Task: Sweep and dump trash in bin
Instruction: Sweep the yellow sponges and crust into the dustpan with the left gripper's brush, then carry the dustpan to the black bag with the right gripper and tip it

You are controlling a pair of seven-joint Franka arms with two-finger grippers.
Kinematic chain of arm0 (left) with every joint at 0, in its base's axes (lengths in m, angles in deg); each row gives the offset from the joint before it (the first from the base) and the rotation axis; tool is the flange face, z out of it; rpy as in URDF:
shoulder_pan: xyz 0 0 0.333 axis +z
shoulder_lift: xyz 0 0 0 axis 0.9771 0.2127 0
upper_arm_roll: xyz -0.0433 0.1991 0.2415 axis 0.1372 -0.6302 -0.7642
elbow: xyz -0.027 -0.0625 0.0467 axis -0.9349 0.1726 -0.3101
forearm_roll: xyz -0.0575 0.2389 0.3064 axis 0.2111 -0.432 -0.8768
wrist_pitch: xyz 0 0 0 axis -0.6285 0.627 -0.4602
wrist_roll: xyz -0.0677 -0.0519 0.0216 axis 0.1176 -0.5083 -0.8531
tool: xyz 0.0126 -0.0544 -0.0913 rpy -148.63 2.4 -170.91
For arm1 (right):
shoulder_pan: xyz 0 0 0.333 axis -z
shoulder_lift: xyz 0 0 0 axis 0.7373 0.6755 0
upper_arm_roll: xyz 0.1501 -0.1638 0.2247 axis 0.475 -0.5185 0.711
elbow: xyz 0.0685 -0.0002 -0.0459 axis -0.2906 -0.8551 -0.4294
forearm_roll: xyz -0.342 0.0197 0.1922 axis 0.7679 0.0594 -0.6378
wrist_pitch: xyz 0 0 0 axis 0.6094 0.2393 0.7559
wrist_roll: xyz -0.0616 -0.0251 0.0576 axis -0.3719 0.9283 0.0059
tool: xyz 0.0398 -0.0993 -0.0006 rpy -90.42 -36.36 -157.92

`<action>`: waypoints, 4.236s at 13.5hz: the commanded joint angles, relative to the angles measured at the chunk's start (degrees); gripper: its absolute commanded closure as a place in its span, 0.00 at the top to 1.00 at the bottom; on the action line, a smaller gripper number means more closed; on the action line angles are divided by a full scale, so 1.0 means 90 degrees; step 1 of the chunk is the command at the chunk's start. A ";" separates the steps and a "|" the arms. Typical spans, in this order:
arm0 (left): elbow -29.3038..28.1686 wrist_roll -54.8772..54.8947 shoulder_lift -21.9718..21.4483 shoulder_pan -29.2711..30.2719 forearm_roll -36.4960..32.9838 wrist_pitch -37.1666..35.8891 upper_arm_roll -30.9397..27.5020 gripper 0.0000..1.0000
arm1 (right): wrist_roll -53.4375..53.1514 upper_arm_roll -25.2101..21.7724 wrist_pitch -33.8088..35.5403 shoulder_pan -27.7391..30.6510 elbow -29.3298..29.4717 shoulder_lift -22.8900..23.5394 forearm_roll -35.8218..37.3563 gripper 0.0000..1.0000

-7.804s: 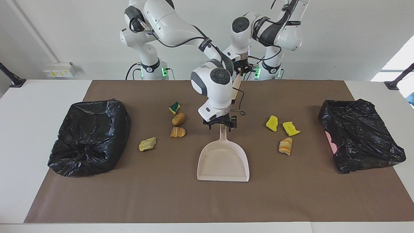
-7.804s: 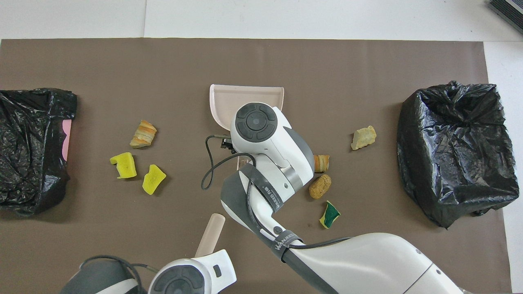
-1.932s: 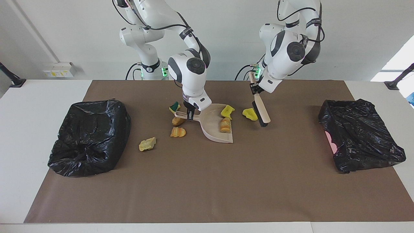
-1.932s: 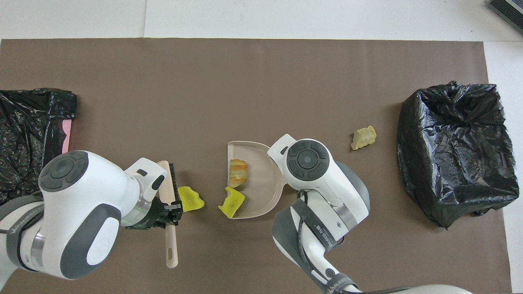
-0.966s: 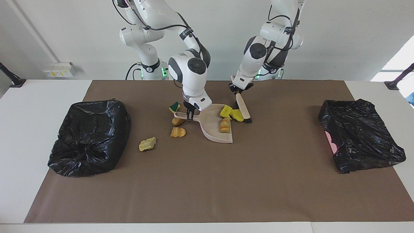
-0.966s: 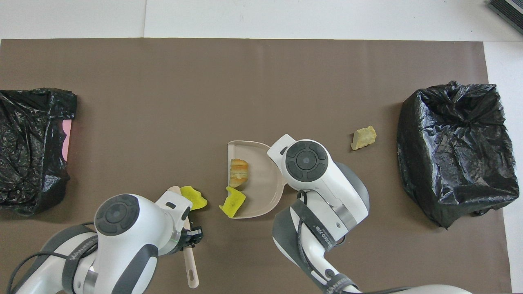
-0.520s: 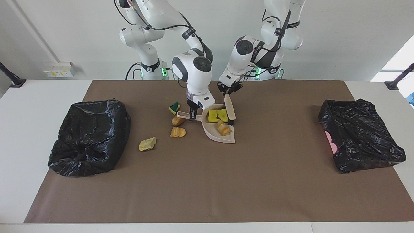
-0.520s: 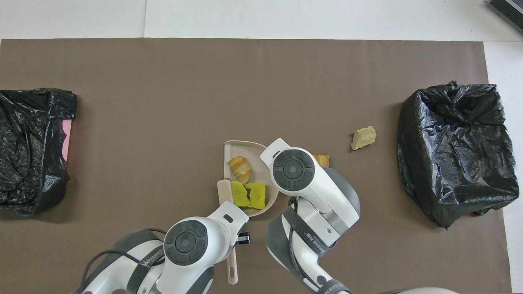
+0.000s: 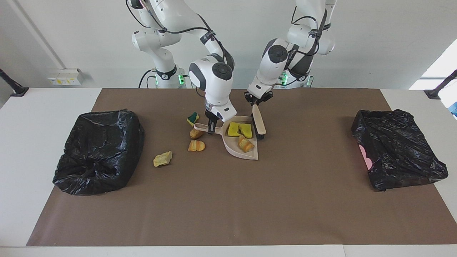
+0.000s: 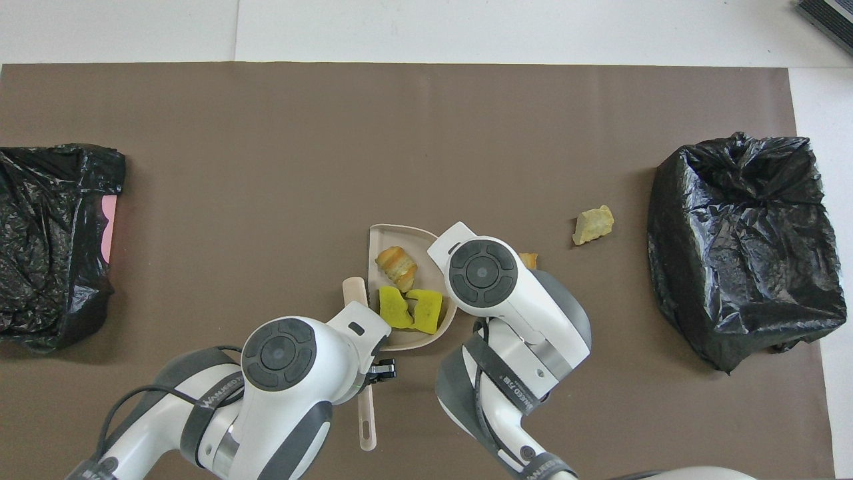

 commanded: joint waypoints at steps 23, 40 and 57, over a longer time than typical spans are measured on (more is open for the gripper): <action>-0.0348 -0.1213 0.0183 -0.1499 -0.0268 0.1150 0.0104 0.00 | 0.5815 -0.0002 0.2802 0.3870 0.2138 -0.0568 -0.0101 0.00; 0.0325 -0.0941 0.0233 -0.0350 -0.0387 0.0749 0.0035 1.00 | 0.7544 0.0027 -0.0244 0.5543 0.0909 -0.1104 0.3394 0.00; 0.1760 0.3063 -0.0129 0.3636 -0.1490 -0.1192 0.0035 1.00 | 0.7506 -0.0061 -0.1056 0.5845 0.0906 -0.1428 0.4167 0.00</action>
